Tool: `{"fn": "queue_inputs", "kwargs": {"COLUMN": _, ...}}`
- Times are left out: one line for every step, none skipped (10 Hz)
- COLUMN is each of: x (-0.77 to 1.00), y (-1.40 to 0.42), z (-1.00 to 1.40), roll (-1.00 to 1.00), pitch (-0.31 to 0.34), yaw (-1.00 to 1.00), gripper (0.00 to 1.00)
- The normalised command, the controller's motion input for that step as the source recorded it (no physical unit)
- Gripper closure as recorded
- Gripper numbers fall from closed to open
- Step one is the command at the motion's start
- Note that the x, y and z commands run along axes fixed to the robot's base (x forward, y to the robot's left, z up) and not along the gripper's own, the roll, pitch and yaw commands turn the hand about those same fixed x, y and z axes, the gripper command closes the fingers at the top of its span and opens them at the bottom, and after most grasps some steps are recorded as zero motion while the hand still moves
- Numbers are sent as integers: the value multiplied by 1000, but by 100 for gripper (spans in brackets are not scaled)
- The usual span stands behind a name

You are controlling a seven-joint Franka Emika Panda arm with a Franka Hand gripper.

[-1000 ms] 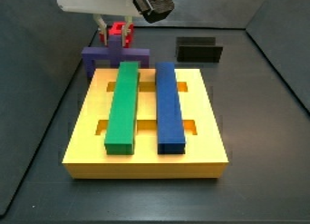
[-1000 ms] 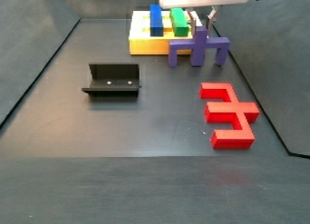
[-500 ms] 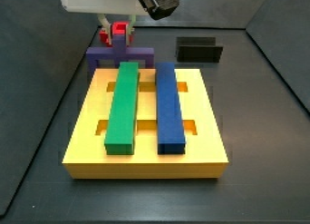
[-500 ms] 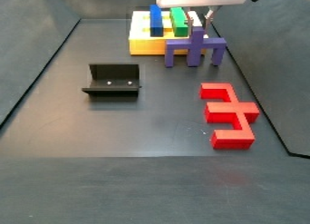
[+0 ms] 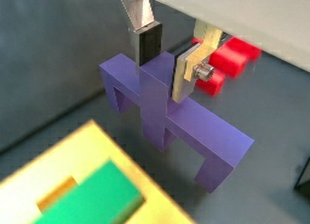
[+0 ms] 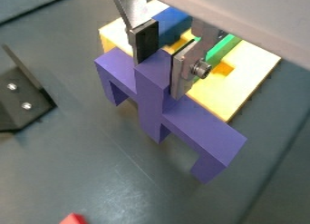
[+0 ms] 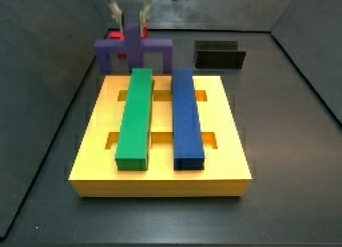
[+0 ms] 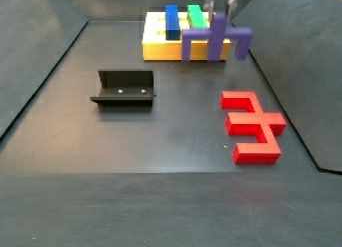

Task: Pick up the purple object. Move up. Move to above the board. Insert the purple object.
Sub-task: Move up, then move to above the board.

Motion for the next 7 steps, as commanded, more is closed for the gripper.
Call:
{"fn": "queue_inputs", "kwargs": {"x": -25, "y": 11, "z": 239, "roll": -80, "pitch": 40, "yaw": 15, "gripper": 100}}
{"fn": "queue_inputs", "kwargs": {"x": 0, "y": 0, "z": 1400, "roll": 0, "pitch": 0, "yaw": 0, "gripper": 100}}
{"fn": "queue_inputs", "kwargs": {"x": -24, "y": -11, "z": 1400, "roll": 4, "pitch": 25, "yaw": -7, "gripper": 100}}
{"fn": "queue_inputs", "kwargs": {"x": -74, "y": -16, "z": 1400, "roll": -38, "pitch": 21, "yaw": -12, "gripper": 100}}
{"fn": "queue_inputs", "kwargs": {"x": -43, "y": 1, "z": 1400, "roll": -54, "pitch": 0, "yaw": -9, "gripper": 100}}
{"fn": "queue_inputs", "kwargs": {"x": 42, "y": -3, "z": 772, "roll": -42, "pitch": 68, "yaw": -8, "gripper": 100}}
{"fn": "queue_inputs", "kwargs": {"x": 48, "y": 0, "z": 442, "roll": -34, "pitch": 97, "yaw": -9, "gripper": 100}}
